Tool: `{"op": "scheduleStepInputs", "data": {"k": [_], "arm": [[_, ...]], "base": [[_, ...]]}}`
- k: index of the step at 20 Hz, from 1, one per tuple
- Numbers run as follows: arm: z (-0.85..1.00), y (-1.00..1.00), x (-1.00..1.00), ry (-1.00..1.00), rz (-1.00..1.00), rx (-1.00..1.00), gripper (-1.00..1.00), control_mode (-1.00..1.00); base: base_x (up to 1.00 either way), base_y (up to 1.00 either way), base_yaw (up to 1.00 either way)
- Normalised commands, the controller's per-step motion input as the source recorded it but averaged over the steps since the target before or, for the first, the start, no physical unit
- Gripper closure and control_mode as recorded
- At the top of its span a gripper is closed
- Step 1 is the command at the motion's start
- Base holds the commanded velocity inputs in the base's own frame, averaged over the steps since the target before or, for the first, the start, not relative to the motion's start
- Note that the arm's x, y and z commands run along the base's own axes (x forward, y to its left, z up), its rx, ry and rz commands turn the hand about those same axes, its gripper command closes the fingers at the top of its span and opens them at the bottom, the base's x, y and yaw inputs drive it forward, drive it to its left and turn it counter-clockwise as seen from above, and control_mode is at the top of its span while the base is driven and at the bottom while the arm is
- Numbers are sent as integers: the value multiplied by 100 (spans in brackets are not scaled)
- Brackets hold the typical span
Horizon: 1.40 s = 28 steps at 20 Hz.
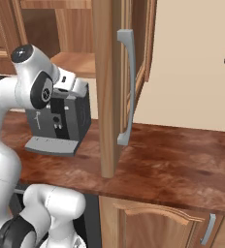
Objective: Pick the carrots from the cabinet and place them in one bowl. Pick the tangerine from the sink and place it in the other bowl.
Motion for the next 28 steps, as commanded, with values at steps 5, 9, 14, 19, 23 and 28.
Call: {"op": "scheduleStepInputs", "data": {"k": [5, 9, 14, 19, 23, 28], "arm": [[21, -11, 3, -3, 0, 0, -100, -100], [21, -11, 4, 0, 0, 0, -100, -100], [14, -14, 7, 0, 6, 0, -100, -100], [10, -16, 12, 0, 6, 0, -100, -100], [2, -18, 21, -3, 11, 0, -100, -100], [0, -15, 25, -10, 12, 0, -100, -100]], "base": [[0, 0, 0], [0, 0, 0], [0, 0, 0], [0, 0, 0], [0, 0, 0], [0, 0, 0]]}}
